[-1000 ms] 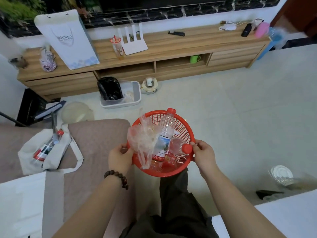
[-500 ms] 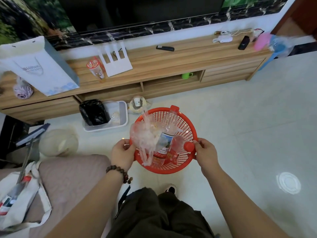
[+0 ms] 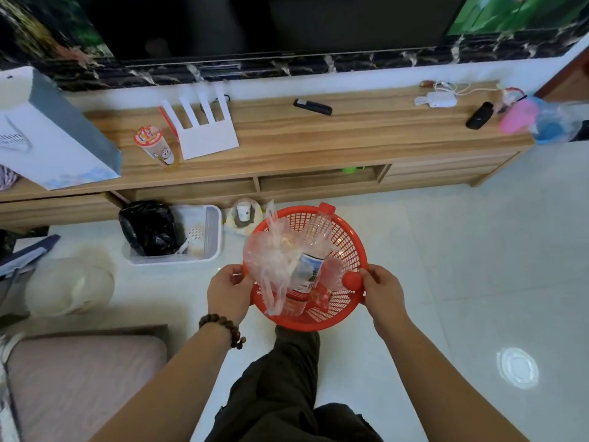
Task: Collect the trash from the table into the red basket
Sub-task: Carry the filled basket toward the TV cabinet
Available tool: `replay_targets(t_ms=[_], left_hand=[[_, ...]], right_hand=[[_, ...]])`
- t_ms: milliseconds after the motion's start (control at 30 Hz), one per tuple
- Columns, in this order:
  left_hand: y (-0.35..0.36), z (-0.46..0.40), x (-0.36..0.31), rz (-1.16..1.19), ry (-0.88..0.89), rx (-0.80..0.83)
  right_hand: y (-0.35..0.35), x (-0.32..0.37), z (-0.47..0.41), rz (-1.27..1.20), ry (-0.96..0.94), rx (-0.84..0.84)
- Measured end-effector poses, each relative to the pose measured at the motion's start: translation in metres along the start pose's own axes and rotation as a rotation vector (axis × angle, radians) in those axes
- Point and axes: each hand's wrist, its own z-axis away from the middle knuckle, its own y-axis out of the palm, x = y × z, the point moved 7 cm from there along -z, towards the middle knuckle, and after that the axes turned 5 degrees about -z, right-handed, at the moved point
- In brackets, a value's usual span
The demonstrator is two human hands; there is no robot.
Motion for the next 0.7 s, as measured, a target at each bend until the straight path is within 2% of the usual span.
replay_targets(t_ms=[233,400,700], left_hand=[[0.032,-0.072,-0.042,-0.028,-0.117,-0.03],[0.057,-0.115,-0.056,-0.055,-0.149,-0.011],[0.138,-0.227,-0.016,0.05,-0.316,-0.029]], right_hand=[[0.023,0.046,-0.095,0.176,0.026,0.037],[0.037,0.055,-0.151,0.2,0.063,0.079],[0.082,0.006,-0.292,0.219,0.113,0.198]])
